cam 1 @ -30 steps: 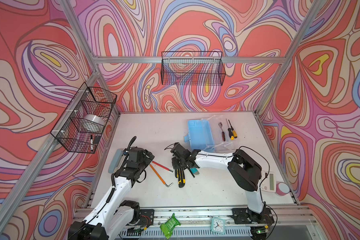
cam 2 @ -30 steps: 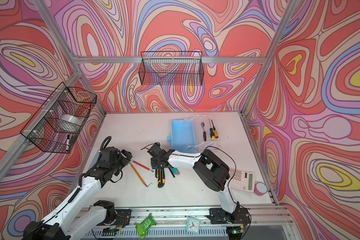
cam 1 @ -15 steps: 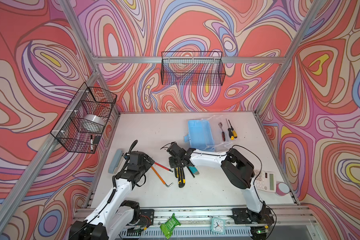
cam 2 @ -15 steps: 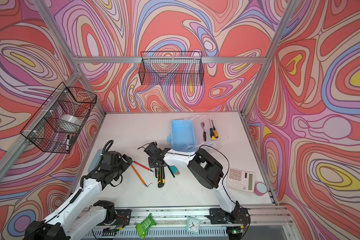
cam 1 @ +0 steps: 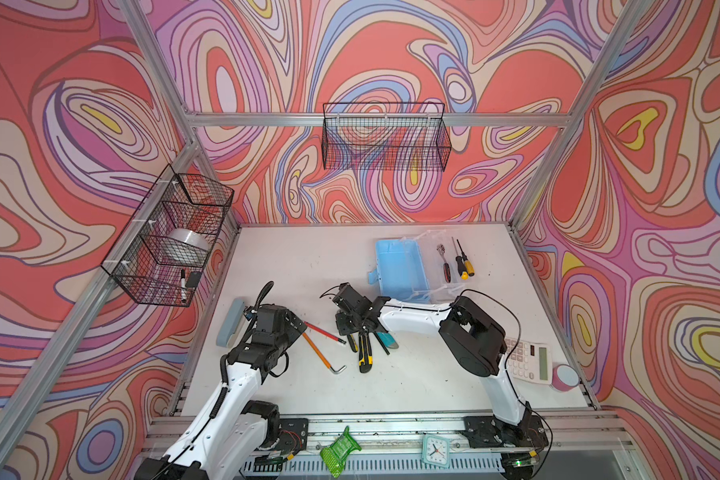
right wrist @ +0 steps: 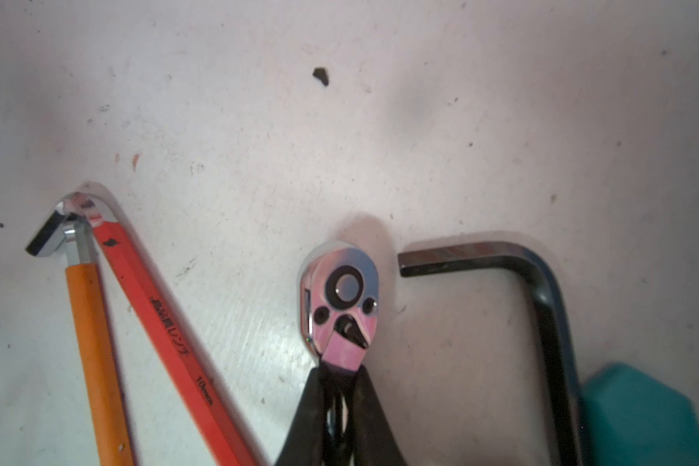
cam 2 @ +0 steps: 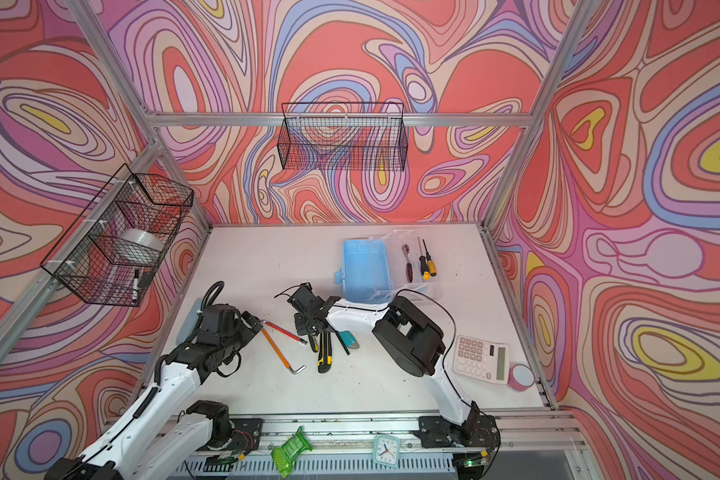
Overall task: Pack the tool kit
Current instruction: 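Grasp the yellow-black ratchet by its head with the right gripper, then lift and carry the yellow-black ratchet with the right gripper over the clear lid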
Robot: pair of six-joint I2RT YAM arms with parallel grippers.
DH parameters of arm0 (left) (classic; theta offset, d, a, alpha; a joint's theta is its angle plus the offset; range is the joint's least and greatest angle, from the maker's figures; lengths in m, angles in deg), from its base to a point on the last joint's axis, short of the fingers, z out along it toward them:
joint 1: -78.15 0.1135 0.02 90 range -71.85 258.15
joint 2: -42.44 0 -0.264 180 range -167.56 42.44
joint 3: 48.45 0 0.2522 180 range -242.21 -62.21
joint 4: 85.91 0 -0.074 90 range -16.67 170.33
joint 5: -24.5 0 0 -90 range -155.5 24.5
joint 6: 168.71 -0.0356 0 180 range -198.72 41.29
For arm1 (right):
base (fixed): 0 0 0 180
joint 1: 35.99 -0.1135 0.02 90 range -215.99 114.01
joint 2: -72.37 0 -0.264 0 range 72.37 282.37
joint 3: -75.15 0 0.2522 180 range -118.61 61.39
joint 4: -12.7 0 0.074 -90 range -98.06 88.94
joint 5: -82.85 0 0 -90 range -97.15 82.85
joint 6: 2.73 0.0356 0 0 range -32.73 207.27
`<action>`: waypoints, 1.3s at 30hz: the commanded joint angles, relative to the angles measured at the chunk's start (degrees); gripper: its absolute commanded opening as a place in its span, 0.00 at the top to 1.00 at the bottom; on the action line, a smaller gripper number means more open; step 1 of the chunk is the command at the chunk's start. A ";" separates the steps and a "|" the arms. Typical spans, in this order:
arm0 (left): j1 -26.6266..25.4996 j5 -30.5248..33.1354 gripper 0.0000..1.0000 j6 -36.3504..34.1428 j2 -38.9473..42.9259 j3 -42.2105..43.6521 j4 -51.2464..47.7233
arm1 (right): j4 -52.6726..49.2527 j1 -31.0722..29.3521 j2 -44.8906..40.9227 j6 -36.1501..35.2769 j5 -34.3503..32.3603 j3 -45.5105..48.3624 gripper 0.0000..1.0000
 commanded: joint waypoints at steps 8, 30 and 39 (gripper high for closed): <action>0.33 0.81 0.00 -0.70 0.02 -1.48 -2.96 | 2.45 1.55 -4.50 1.15 5.38 2.75 1.00; -0.53 -0.94 0.00 -1.67 -1.89 -4.02 -3.62 | -1.12 12.83 -24.78 -6.22 3.04 6.29 1.00; -1.93 -1.31 0.00 -1.25 -3.44 -3.69 -1.75 | -5.92 25.94 -31.03 -12.81 1.06 7.49 1.00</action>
